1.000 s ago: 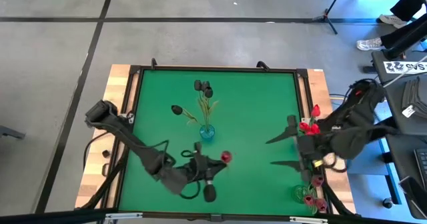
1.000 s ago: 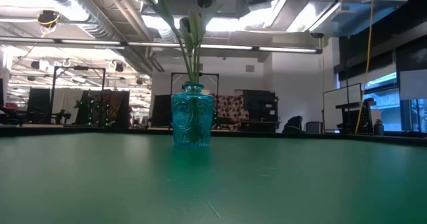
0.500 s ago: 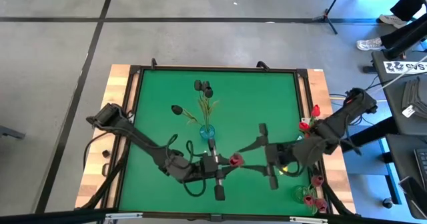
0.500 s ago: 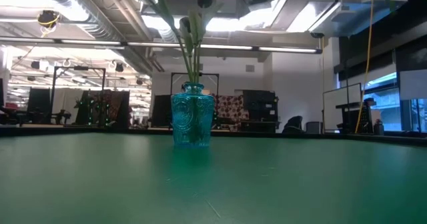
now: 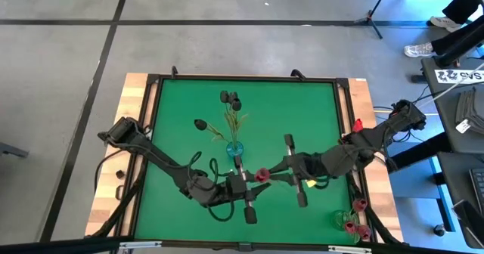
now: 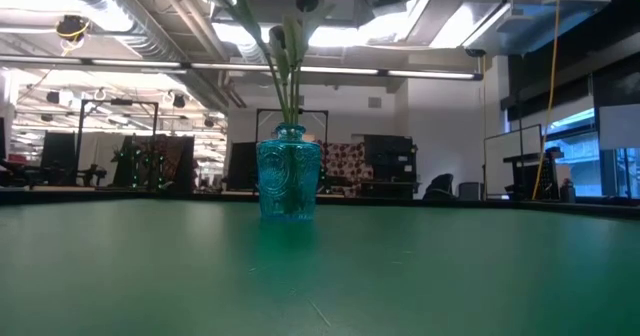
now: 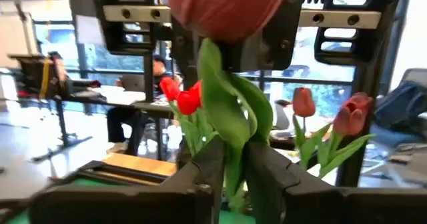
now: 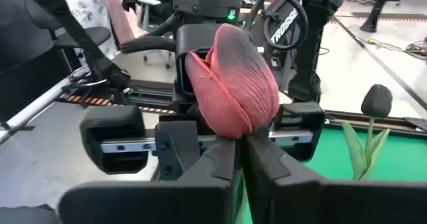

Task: Sort flowers into vase by color
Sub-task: Put the dark red flower into the green vase

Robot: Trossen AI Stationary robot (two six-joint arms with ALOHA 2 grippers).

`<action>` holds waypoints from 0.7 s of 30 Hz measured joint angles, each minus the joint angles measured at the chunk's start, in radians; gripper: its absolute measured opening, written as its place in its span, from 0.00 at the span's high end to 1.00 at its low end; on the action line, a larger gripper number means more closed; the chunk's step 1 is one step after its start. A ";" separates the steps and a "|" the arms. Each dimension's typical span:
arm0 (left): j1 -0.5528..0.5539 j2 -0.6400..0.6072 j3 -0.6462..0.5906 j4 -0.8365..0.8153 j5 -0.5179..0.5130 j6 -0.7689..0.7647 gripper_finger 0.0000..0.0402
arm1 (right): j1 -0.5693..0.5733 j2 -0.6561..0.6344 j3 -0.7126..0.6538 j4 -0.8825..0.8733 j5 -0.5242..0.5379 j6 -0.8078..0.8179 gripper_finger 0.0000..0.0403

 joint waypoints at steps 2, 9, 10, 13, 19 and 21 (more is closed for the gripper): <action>-0.019 -0.003 0.000 -0.002 -0.035 0.043 0.84 | 0.002 -0.005 0.000 -0.011 -0.014 0.000 0.97; -0.155 -0.027 0.001 0.001 -0.169 0.179 0.77 | 0.031 -0.147 0.101 -0.161 -0.070 -0.002 0.96; -0.175 -0.027 0.001 0.000 -0.170 0.179 0.77 | 0.038 -0.176 0.125 -0.178 -0.108 -0.027 0.97; -0.225 -0.027 0.001 -0.007 -0.164 0.177 0.77 | 0.066 -0.262 0.154 -0.176 -0.244 -0.074 0.98; -0.302 -0.027 0.000 -0.053 -0.153 0.162 0.79 | 0.100 -0.406 0.138 -0.179 -0.419 -0.111 0.97; -0.310 -0.027 0.000 -0.039 -0.157 0.180 0.79 | 0.103 -0.449 0.136 -0.194 -0.468 -0.112 0.98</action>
